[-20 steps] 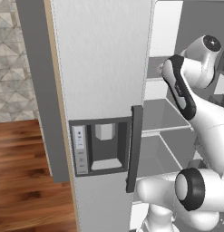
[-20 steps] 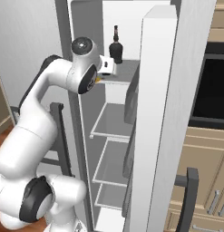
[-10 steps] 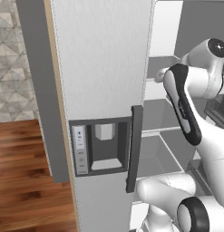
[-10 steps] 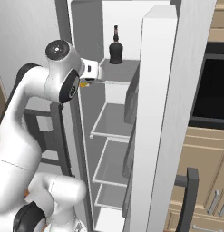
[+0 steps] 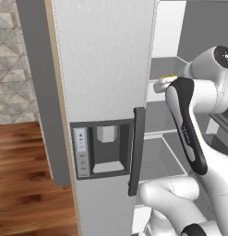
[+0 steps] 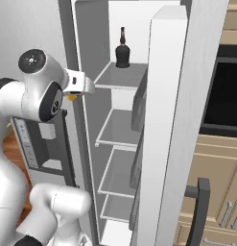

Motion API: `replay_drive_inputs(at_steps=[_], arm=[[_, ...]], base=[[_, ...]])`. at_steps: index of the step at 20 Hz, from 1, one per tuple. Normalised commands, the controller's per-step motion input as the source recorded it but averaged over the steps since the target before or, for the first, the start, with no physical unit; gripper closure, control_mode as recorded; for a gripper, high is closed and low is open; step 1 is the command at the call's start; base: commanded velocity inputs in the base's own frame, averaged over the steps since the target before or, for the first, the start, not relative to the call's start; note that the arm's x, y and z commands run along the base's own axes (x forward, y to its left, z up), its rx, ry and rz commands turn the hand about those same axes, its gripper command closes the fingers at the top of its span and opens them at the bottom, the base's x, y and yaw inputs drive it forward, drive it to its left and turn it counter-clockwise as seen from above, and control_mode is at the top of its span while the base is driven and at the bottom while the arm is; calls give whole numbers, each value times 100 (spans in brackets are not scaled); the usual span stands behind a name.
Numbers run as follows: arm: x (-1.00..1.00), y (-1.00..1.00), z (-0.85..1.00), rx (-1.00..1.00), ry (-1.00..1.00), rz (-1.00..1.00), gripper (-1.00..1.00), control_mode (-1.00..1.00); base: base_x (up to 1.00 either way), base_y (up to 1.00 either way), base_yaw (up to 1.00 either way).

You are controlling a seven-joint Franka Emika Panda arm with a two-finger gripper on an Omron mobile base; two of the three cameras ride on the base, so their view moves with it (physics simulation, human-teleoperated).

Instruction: Pick the cheese from the fridge and the cheese grater from the cabinet and place them next to the salad bowl.

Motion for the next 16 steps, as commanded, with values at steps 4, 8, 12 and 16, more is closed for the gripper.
replay_drive_inputs(at_steps=[4, 8, 12, 16], arm=[[-40, 35, 0, 4, 0, 0, 100, -100], [-35, 34, 0, 5, 0, 0, 100, -100], [-18, 25, -5, 5, 0, 0, 100, -100], [0, 7, 0, 1, 0, 0, 100, -100]], base=[[0, 0, 0], [0, 0, 0], [0, 0, 0], [0, 0, 0]])
